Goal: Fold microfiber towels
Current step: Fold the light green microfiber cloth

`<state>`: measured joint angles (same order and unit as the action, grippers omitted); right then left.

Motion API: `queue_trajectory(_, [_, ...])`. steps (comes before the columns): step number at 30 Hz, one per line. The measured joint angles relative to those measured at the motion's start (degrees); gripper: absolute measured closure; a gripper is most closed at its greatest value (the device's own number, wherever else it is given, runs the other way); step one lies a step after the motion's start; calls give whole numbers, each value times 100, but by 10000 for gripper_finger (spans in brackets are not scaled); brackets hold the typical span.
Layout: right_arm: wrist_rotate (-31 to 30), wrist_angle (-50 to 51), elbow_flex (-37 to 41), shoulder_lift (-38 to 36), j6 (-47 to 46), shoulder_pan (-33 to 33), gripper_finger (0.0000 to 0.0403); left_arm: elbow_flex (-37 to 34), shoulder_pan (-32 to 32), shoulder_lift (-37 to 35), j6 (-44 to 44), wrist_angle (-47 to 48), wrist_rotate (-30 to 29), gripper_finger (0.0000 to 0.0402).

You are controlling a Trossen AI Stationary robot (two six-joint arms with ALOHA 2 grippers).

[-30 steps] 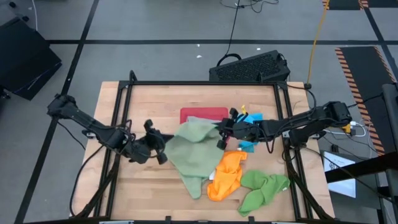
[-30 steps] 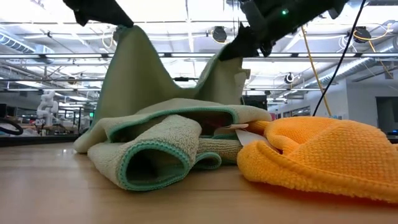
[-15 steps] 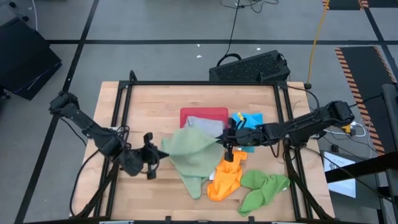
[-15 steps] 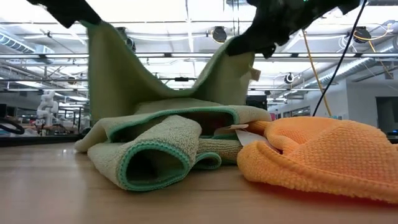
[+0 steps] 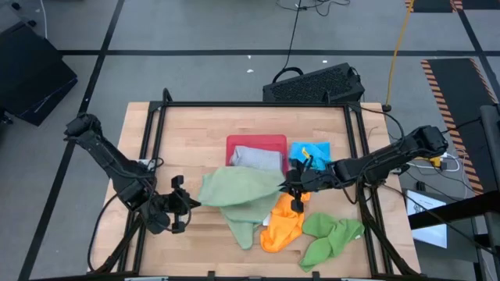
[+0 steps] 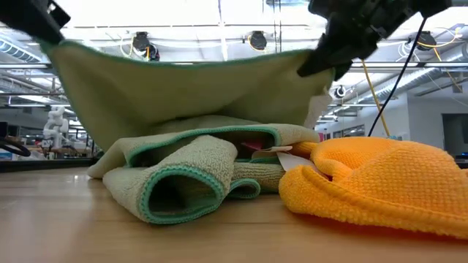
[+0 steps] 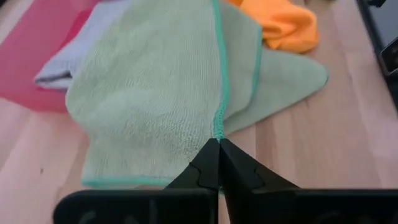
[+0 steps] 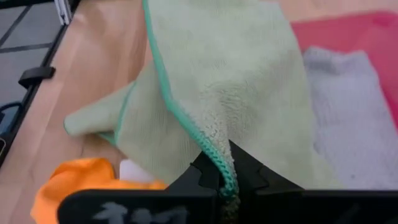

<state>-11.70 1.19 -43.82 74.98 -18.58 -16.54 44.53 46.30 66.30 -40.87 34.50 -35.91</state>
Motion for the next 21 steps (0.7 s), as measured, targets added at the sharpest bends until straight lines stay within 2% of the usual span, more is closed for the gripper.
queue_trajectory(5, [2, -7, 151, 0, -214, -121, 399, -360, -36, 0, -275, -281, 138, 396])
queue_trajectory(8, [2, -9, 163, 0, -311, -181, 382, -479, -43, 0, -333, -491, 143, 384])
queue_trajectory(11, [22, -10, 163, 0, -331, -248, 346, -518, -41, 0, -276, -749, 154, 373])
queue_trajectory(16, [463, -7, 163, 0, -457, -344, 264, -522, -41, 0, -163, -894, 214, 356])
queue_trajectory(21, [579, 71, 163, 0, -548, -496, 204, -522, -64, 0, 44, -903, 181, 310])
